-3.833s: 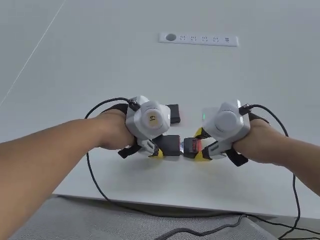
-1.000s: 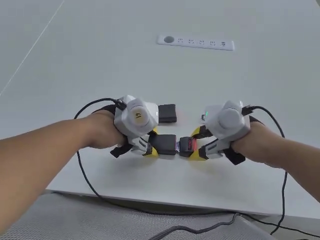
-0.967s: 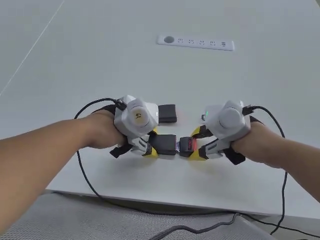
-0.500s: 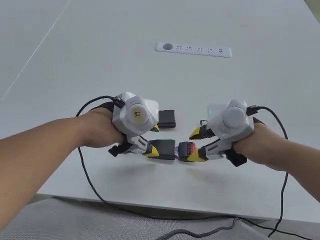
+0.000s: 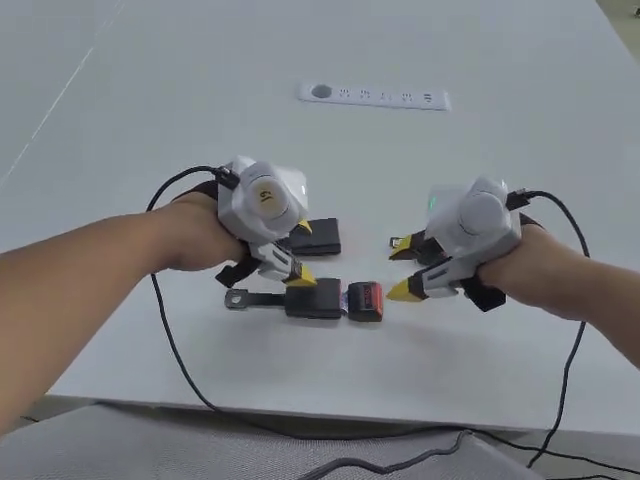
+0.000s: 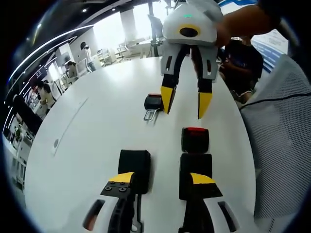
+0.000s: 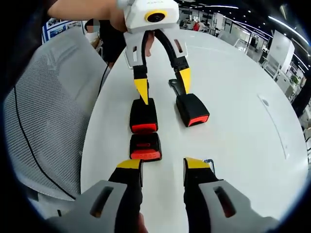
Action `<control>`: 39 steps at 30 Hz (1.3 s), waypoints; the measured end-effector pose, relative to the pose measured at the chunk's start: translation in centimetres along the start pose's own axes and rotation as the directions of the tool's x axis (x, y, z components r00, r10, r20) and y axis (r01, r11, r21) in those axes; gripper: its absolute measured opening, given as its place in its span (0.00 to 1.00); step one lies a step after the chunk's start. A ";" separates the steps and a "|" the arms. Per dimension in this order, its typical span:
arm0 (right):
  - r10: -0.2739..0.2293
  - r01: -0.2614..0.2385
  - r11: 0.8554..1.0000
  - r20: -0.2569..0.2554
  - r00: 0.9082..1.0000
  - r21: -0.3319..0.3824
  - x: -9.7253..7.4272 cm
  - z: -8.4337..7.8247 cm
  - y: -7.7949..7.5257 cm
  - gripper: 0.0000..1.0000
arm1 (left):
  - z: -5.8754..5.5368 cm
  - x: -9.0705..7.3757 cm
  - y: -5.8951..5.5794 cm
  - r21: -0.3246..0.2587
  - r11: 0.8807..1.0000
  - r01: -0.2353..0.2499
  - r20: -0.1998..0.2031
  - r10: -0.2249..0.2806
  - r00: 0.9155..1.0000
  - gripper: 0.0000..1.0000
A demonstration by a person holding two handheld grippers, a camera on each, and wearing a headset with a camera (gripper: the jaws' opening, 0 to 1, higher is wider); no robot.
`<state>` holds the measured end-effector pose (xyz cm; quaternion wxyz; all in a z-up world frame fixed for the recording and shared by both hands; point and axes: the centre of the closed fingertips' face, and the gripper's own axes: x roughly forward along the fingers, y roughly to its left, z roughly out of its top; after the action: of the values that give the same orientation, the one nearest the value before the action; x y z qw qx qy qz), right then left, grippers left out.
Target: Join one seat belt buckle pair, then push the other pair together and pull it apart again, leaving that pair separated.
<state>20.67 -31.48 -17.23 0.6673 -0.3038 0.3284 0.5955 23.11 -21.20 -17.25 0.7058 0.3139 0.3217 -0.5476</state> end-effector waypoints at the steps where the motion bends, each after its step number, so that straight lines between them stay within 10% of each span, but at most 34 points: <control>1: -0.004 0.004 1.000 -0.001 1.000 0.008 -0.1 -0.2 -0.2 0.31 | 0.2 0.1 -0.3 0.000 1.000 -0.002 -0.006 0.002 1.000 0.44; 19: -0.076 0.077 0.997 -0.061 0.995 0.030 -1.7 -4.0 -4.9 0.31 | -0.5 1.6 4.3 0.011 1.000 -0.015 -0.030 0.015 0.999 0.45; 39: -0.043 0.042 0.999 -0.124 0.991 -0.009 -0.4 -6.2 -7.4 0.32 | -1.8 3.8 4.5 0.037 0.996 0.077 -0.082 -0.073 0.994 0.43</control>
<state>27.57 -37.42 -20.56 0.6571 -0.3493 0.3608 0.5622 28.05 -21.00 -20.93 0.6647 0.3375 0.3505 -0.5669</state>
